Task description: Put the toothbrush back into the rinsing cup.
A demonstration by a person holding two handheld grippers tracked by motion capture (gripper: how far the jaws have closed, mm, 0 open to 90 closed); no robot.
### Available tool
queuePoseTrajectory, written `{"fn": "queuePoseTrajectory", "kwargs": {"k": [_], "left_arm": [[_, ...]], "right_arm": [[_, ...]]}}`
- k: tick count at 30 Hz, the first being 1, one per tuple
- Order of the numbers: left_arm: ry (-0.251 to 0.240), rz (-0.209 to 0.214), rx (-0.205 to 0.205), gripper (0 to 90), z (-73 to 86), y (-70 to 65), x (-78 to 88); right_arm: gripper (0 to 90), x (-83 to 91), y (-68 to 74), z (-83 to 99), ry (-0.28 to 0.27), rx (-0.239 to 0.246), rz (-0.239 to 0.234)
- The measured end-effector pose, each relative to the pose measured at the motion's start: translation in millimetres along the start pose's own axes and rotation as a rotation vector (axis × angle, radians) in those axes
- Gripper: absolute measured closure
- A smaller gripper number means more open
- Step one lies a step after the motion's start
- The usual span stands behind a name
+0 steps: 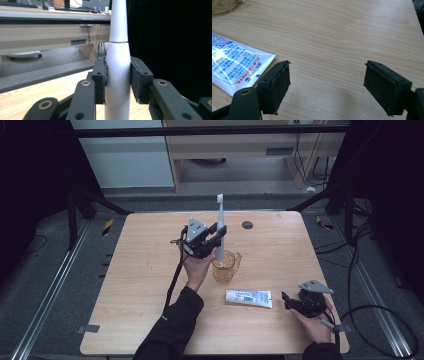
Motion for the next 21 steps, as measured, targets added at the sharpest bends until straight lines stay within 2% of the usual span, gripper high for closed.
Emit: {"fn": "queuePoseTrajectory", "kwargs": {"k": [5,15,21], "left_arm": [[0.007,0.008,-0.004,67.1,7.6,-0.1,-0.1],[0.027,0.019,0.012,67.1,32.5,1.0,0.9],[0.04,0.024,0.007,67.1,46.3,-0.2,4.2]], "right_arm": [[21.2,0.0,-0.4,-0.2,-0.003,0.003,0.002],[21.2,-1.0,-0.6,0.7,0.0,0.015,0.007],[21.2,-1.3,0.0,1.1,0.003,0.014,0.007]]}}
Point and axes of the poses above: each handheld gripper's, and its own axes: x roughly backward along the jaws, z roughly out of its underside, y roughly to its left, the point moved 10 cm from there along -x, roughly forward along the jaws, and after that the axes turned 2 degrees about z, right-handed, at the moved point
